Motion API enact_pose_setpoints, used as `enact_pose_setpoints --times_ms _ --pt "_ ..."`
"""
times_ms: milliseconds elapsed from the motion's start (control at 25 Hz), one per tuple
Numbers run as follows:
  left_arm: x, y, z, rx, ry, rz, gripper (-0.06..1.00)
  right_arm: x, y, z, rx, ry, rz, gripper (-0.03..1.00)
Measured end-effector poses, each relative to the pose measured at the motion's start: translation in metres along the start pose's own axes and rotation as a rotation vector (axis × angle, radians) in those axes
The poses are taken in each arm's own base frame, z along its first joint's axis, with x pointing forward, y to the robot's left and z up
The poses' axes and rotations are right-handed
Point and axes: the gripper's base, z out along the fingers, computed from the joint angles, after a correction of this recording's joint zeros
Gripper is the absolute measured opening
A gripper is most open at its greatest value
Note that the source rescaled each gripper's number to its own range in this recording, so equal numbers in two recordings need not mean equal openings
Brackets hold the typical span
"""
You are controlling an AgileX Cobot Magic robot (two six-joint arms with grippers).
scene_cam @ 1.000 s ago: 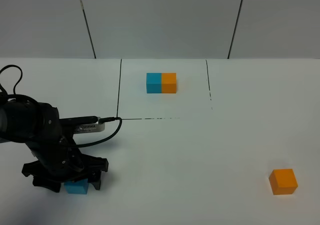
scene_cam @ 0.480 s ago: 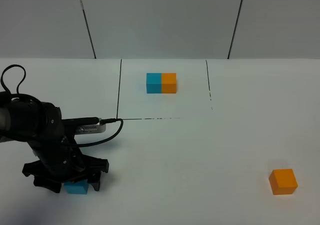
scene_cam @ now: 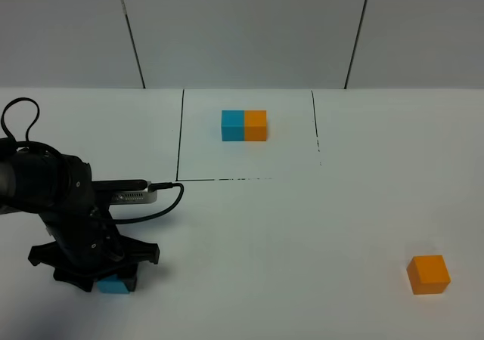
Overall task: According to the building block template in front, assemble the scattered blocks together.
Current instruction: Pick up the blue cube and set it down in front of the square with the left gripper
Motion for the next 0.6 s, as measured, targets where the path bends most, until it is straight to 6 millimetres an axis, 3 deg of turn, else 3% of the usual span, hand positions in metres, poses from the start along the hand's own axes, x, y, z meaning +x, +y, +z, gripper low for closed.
enact_pose_setpoints --times_ms 120,440,600 --pt "0.001 0.0 0.0 -0.001 0.011 -0.002 0.0 0.0 0.0 0.0 0.0 0.0 0.0 0.71" --pt "0.002 -0.001 -0.003 0.004 0.029 0.001 0.0 0.0 0.0 0.0 0.0 0.0 0.0 0.71" --pt "-0.008 -0.004 -0.026 0.003 0.007 0.133 0.0 0.0 0.0 0.0 0.0 0.0 0.0 0.71"
